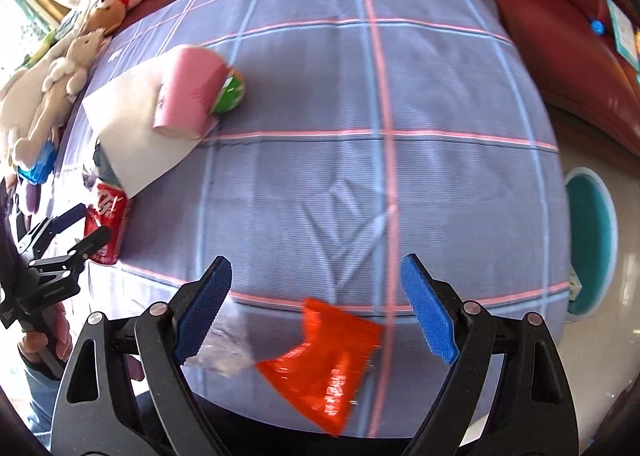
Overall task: Collect trash
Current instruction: 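Grasp the red Coca-Cola can with the left tool while the right tool grasps the pink paper cup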
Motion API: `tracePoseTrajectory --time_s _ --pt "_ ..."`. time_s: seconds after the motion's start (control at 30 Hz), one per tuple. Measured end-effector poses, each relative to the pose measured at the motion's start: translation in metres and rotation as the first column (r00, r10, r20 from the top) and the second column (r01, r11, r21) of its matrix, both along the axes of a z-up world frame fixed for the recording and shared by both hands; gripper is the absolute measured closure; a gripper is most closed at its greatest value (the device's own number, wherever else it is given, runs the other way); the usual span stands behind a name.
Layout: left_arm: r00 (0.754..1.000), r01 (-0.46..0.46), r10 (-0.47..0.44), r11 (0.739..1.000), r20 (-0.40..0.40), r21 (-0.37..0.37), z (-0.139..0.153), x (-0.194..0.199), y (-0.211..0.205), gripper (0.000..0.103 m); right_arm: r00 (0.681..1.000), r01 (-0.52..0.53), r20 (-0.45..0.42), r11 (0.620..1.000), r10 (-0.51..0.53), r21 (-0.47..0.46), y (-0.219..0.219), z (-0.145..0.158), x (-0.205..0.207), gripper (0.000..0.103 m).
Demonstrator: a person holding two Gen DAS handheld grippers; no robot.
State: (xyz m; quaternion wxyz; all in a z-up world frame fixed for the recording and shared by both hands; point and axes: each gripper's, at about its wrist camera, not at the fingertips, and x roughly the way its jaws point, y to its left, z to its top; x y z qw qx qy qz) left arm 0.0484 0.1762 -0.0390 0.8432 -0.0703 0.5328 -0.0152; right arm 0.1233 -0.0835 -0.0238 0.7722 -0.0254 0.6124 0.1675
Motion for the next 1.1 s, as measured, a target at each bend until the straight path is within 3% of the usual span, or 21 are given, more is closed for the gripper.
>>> tracePoseTrajectory --time_s 0.13,0.3,0.33,0.37,0.4,0.53,0.67,0.83,0.93,1.1 --pt "1.0 -0.004 0.004 1.0 -0.002 -0.004 -0.007 -0.001 0.008 0.013 1.0 -0.016 -0.011 1.0 0.016 -0.001 0.017 -0.004 -0.002 0.021" --pt "1.0 0.01 -0.01 1.0 -0.025 -0.011 -0.02 -0.001 0.013 0.021 1.0 -0.02 -0.022 1.0 0.02 -0.006 0.025 -0.008 0.0 0.021" --pt "1.0 0.011 -0.011 1.0 -0.028 -0.015 -0.022 -0.001 0.014 0.024 1.0 -0.02 -0.024 1.0 0.02 -0.007 0.026 -0.009 0.002 0.021" --pt "0.999 0.013 -0.014 1.0 -0.03 -0.024 -0.024 -0.001 0.013 0.038 0.999 -0.02 -0.026 1.0 0.019 -0.009 0.027 -0.01 0.003 0.021" --pt "0.999 0.016 -0.017 0.999 -0.031 -0.035 -0.026 -0.002 0.013 0.043 0.999 -0.019 -0.028 1.0 0.019 -0.01 0.029 -0.01 0.004 0.021" --pt "0.999 0.042 -0.041 0.997 0.013 -0.07 -0.015 -0.012 0.008 0.043 0.999 -0.023 -0.037 1.0 0.023 -0.001 0.035 -0.01 0.012 0.021" --pt "0.995 0.071 -0.063 0.991 0.072 -0.114 0.014 -0.016 0.003 0.043 0.999 -0.035 -0.034 0.999 0.036 0.034 0.048 -0.003 0.029 0.021" --pt "0.983 0.071 -0.05 0.991 0.175 -0.113 0.061 -0.007 0.008 0.043 0.999 -0.04 -0.006 0.995 0.041 0.088 0.069 0.017 0.057 0.021" --pt "0.98 0.027 -0.01 0.996 0.197 -0.082 0.071 0.009 0.018 0.043 0.999 -0.052 -0.007 0.992 0.054 0.119 0.091 0.023 0.076 0.021" --pt "0.976 -0.033 0.052 0.995 0.212 -0.096 0.078 0.024 0.039 0.043 0.995 -0.068 -0.057 0.982 0.079 0.175 0.122 0.016 0.099 0.039"
